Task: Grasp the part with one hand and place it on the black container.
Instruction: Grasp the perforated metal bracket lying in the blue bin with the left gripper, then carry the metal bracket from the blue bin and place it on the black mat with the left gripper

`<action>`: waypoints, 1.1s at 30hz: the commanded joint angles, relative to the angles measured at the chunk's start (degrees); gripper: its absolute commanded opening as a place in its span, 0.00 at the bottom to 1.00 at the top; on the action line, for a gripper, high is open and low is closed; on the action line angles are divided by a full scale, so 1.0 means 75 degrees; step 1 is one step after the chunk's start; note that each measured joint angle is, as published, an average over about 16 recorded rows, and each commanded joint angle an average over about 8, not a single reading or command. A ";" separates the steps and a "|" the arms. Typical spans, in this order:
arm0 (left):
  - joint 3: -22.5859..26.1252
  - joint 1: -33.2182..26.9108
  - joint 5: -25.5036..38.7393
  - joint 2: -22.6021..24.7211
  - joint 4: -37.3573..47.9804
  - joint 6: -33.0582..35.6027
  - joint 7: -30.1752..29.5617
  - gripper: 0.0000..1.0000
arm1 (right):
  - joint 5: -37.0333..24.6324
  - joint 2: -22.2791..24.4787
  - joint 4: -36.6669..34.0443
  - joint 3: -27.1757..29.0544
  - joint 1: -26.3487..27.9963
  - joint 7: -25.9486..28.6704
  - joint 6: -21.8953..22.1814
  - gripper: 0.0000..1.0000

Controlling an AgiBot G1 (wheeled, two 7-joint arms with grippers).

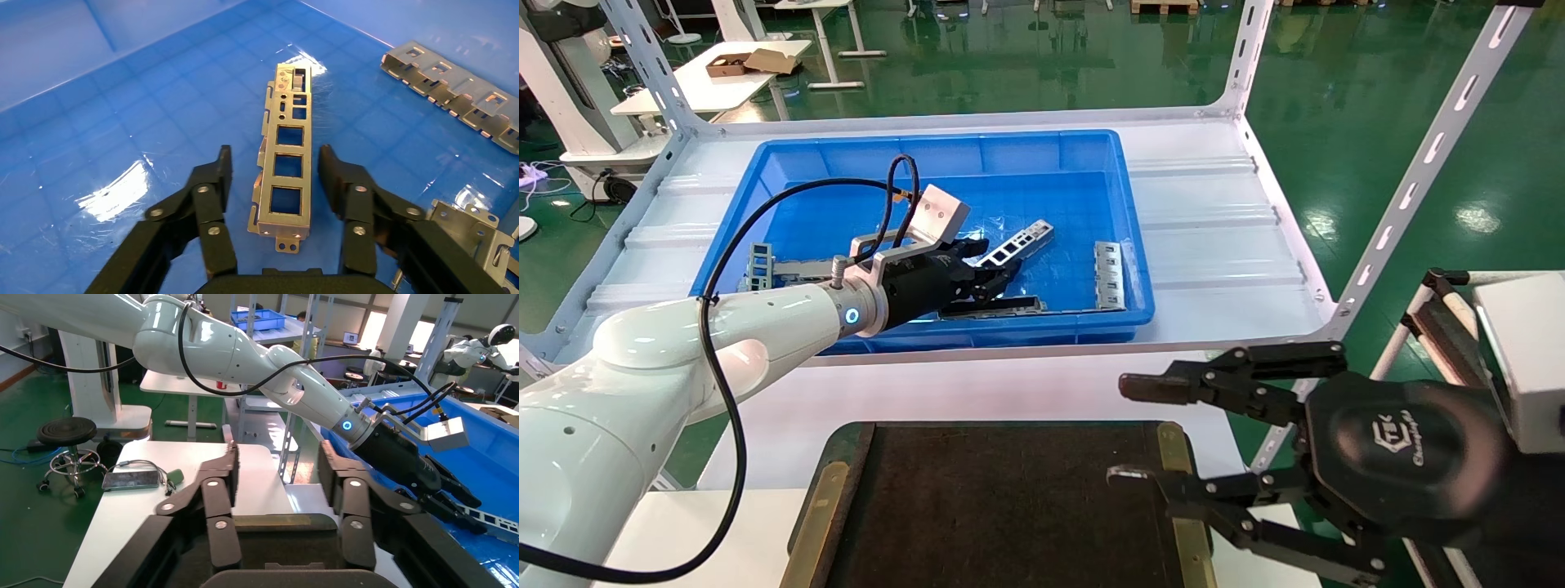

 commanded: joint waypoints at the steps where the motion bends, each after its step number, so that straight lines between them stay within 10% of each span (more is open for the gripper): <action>1: 0.0056 0.0012 -0.0049 -0.0001 -0.0010 -0.0032 -0.0022 0.00 | 0.0000 0.0000 0.0000 0.0000 0.0000 0.0000 0.0000 0.00; 21: 0.0164 -0.0338 -0.0934 -0.0074 -0.0079 0.0095 0.0113 0.00 | 0.0001 0.0001 0.0000 -0.0002 0.0000 -0.0001 0.0001 0.00; 33: -0.0021 -0.0651 -0.1456 -0.0840 -0.0210 0.2779 0.0719 0.00 | 0.0002 0.0001 0.0000 -0.0003 0.0001 -0.0001 0.0001 0.00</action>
